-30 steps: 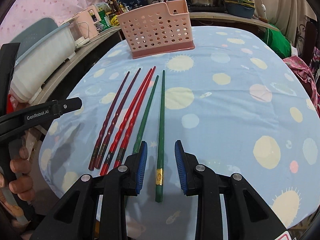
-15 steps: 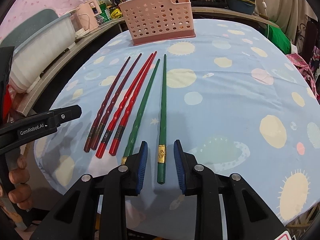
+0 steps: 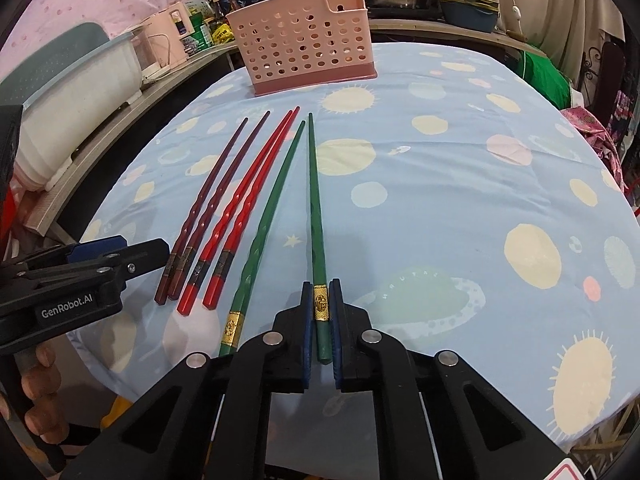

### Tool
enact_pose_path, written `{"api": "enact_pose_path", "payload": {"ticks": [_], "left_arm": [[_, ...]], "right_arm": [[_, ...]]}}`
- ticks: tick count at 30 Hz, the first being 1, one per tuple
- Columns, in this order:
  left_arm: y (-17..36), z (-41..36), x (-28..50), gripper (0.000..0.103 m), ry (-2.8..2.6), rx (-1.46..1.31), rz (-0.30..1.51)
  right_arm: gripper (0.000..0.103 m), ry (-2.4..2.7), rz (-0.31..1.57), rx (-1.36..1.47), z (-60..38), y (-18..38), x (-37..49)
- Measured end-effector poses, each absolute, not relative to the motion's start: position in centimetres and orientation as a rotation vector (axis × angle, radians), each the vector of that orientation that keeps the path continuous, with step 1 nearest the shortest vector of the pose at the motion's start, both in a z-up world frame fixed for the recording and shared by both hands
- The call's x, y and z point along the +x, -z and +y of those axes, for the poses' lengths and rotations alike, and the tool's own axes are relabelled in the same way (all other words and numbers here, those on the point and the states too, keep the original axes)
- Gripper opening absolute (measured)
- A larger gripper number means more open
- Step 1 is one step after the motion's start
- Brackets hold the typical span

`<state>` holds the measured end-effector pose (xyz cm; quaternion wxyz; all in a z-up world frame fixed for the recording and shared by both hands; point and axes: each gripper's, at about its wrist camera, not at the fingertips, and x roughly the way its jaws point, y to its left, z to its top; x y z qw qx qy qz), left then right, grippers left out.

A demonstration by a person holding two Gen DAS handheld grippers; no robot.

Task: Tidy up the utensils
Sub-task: 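Grasp a green chopstick with the right tool while the left tool grasps a dark red one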

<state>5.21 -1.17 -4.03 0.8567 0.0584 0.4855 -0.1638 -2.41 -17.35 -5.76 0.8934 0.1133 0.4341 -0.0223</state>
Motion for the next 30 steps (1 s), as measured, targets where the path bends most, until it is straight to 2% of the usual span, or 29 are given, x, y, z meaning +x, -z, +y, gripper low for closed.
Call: {"api": "enact_pose_path", "payload": {"ticks": [22,25,28,30], "left_arm": [[5.8,-1.5,5.3,0.059,0.3,0.172,1.026],[5.7,-1.5,5.1,0.054,0.306,0.175,1.021],[5.6,-1.7,4.9,0.043,0.316,0.179,1.015],[5.5,-1.6,4.9,0.026,0.317,0.177,1.011]], "right_arm": [[0.008,0.046,0.894,0.234,-17.3,5.8,-2.5],[0.008,0.047,0.894,0.233,-17.3,5.8,-2.5],[0.008,0.046,0.895,0.233,-17.3,5.8,-2.5],[0.008,0.045,0.894,0.238,-17.3,5.8,-2.5]]}}
